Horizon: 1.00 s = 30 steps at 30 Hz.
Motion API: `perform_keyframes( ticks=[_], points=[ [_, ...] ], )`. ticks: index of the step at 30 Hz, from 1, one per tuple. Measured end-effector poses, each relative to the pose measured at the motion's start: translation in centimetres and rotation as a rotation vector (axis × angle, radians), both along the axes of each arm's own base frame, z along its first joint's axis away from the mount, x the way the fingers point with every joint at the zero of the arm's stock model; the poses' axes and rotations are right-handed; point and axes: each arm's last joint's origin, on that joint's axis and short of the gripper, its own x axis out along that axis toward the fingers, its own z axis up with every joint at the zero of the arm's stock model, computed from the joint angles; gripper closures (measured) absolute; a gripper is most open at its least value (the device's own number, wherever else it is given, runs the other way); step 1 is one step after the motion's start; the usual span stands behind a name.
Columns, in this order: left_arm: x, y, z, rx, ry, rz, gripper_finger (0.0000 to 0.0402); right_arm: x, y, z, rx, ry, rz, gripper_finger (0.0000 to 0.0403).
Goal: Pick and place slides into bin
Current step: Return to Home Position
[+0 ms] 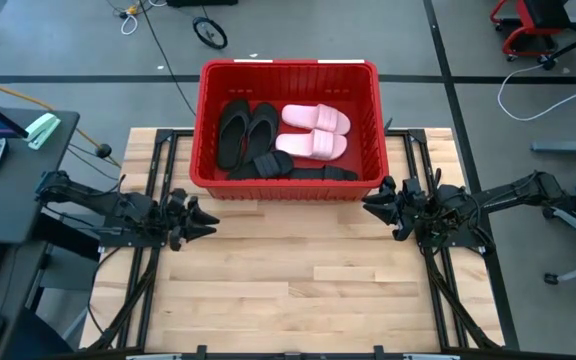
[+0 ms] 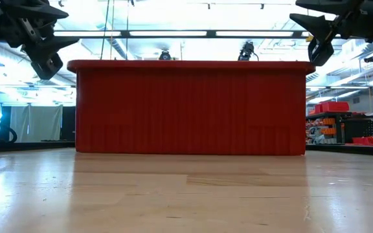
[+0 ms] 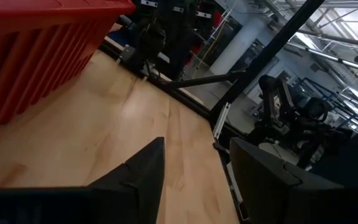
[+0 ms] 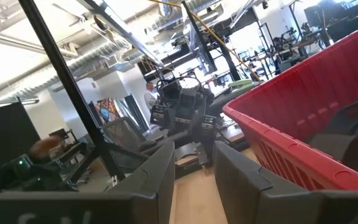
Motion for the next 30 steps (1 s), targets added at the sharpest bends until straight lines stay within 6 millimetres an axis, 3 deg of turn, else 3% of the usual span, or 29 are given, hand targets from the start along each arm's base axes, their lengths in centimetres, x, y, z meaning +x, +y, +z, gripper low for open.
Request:
perform_keyframes(
  ticks=[8, 15, 21, 27, 30],
  points=[
    [-0.2, 0.1, 0.0, 0.054, -0.010, -0.006, 0.0217, 0.0, 0.0, 0.0, 0.000, 0.000, 0.000, 0.0287],
    [-1.7, 0.4, 1.1, 0.404, -0.183, -0.032, 0.0213, 0.0, 0.0, 0.0, -0.001, 0.000, -0.001, 0.0287],
    [-2.5, 0.5, 0.7, 0.324, -0.161, -0.088, 0.0210, 0.0, 0.0, 0.0, -0.002, -0.001, -0.001, 0.0287],
    [-1.7, 0.0, -1.4, 0.423, -0.339, -0.141, 0.0215, 0.0, 0.0, 0.0, -0.001, -0.001, -0.001, 0.0287],
    [-1.7, -0.1, -1.5, 0.430, -0.336, -0.161, 0.0215, 0.0, 0.0, 0.0, -0.002, 0.000, -0.001, 0.0287]
  ],
)
